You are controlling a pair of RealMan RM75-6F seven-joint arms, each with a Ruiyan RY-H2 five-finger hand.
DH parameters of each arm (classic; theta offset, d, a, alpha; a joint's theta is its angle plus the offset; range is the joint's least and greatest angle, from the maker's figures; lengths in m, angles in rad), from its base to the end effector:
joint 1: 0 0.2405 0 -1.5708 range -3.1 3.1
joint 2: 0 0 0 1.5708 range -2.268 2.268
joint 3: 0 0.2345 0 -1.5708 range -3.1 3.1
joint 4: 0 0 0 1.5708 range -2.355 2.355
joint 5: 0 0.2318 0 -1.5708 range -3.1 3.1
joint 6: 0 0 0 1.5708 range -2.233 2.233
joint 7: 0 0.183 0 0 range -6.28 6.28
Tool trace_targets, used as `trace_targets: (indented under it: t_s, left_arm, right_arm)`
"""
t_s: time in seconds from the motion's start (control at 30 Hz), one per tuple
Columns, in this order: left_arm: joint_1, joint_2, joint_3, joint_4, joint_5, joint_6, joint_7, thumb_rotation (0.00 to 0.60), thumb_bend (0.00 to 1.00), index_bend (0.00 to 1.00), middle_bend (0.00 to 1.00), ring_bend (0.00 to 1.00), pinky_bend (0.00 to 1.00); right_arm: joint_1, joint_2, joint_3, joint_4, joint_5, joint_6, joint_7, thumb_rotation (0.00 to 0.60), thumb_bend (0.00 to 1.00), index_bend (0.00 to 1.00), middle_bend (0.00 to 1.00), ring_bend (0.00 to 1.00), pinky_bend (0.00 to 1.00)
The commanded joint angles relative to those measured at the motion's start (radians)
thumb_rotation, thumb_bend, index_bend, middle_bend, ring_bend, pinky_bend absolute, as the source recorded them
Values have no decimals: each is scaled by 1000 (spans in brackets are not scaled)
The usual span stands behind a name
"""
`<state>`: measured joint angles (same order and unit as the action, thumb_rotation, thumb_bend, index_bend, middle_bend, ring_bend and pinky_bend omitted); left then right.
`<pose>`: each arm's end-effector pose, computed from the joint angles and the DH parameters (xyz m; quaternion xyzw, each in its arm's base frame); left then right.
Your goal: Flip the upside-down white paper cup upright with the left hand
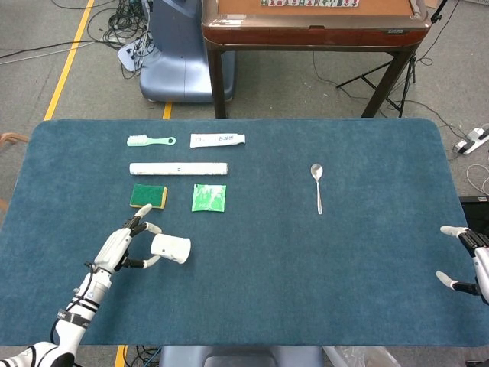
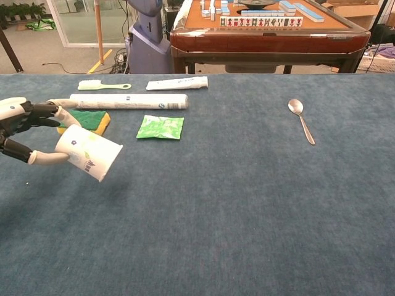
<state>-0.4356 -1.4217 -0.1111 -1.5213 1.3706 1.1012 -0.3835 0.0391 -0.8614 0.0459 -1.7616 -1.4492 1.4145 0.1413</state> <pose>-0.2110 0.3118 -0.0073 -0.5633 -0.5811 -0.4852 0.3309 -0.3127 -0.2035 0.1845 0.5711 -0.4411 0.3584 0.5923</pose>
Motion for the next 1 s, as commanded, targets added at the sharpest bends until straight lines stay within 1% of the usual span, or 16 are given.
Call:
trace_targets:
  t_s: [0.03, 0.33, 0.5, 0.6, 0.7, 0.8, 1.0]
  left_arm:
    - [9, -37, 9, 49, 15, 20, -13, 600, 206, 589, 0, 0, 49]
    - [20, -83, 35, 143, 48, 41, -25, 600, 206, 569, 0, 0, 48]
    - [24, -90, 43, 168, 51, 40, -26, 600, 206, 567, 0, 0, 36]
    - [25, -88, 50, 176, 52, 31, -27, 600, 206, 540, 0, 0, 34]
    - [26, -80, 59, 178, 59, 25, -32, 600, 206, 450, 0, 0, 22]
    - [26, -69, 66, 177, 68, 25, -27, 600, 206, 308, 0, 0, 5]
    - [31, -33, 73, 155, 78, 41, 47, 600, 206, 137, 0, 0, 0]
  right_arm:
    - [-1, 0, 0, -1, 0, 1, 0, 600, 0, 265, 285, 268, 574]
    - [-1, 1, -2, -2, -4, 2, -1, 600, 0, 265, 285, 269, 575]
    - [-1, 2, -2, -2, -5, 3, 2, 600, 0, 265, 285, 269, 574]
    - [-2, 4, -2, -4, -6, 5, 3, 600, 0, 265, 286, 269, 574]
    - [-2, 5, -3, -5, -7, 6, 5, 600, 0, 265, 286, 269, 575]
    - [-2, 5, -3, -4, -7, 5, 7, 600, 0, 265, 285, 268, 574]
    - [-2, 6, -4, -4, -10, 6, 9, 600, 0, 265, 285, 268, 574]
